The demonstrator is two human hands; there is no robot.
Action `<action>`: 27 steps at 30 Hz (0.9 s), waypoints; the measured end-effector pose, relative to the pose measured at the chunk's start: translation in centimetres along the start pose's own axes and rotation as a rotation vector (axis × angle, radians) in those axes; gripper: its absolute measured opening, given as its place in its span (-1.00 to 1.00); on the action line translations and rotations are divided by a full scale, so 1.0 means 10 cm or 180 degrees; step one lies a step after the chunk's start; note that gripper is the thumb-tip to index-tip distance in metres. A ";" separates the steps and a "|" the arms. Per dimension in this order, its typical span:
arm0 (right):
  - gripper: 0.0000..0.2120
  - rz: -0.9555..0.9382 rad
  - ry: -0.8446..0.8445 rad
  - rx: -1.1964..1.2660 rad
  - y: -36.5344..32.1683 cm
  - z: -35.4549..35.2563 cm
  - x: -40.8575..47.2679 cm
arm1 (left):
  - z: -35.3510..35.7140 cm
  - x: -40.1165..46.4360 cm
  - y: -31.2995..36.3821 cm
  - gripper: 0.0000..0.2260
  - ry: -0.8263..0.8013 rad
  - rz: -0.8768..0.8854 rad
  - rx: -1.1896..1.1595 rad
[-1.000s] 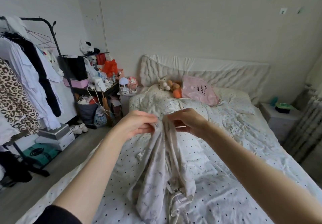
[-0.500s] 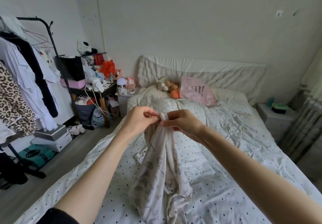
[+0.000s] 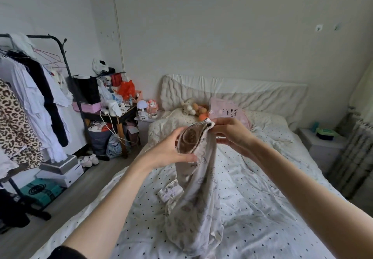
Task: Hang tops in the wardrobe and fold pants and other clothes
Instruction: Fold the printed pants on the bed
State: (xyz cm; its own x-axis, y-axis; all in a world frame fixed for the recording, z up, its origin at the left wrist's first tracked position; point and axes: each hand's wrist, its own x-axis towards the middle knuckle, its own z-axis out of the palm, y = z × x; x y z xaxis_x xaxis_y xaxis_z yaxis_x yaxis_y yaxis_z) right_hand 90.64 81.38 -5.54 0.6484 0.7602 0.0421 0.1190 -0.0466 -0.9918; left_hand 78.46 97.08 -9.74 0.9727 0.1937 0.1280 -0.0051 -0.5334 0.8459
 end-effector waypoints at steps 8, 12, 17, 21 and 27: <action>-0.83 0.0044 0.0034 0.0222 -0.09 -0.10 -0.01 | 0.05 0.01 0.04 -0.35 0.0538 0.0817 0.0888; -0.79 0.0017 -0.0080 0.0100 -0.11 -0.11 -0.04 | -0.02 0.06 0.01 -0.31 0.0187 0.0238 0.2040; -0.78 0.0038 0.0383 -0.0549 -0.04 -0.21 -0.03 | -0.25 -0.03 -0.09 -0.43 0.0746 0.0637 0.2989; -0.77 0.0157 0.0259 -0.0442 -0.04 -0.20 -0.02 | -0.25 -0.08 -0.04 -0.28 0.0917 0.0569 0.2900; -0.80 0.0232 0.0041 -0.0188 -0.03 -0.08 0.00 | -0.16 -0.09 -0.11 -0.32 0.0728 0.0051 0.3252</action>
State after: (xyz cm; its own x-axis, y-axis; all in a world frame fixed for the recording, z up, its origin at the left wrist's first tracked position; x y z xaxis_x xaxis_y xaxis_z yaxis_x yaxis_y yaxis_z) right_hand 91.24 80.86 -5.15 0.6665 0.7450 -0.0281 0.1150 -0.1400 -0.9835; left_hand 77.23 98.83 -9.99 0.9066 0.2746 0.3203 0.2845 -0.9585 0.0166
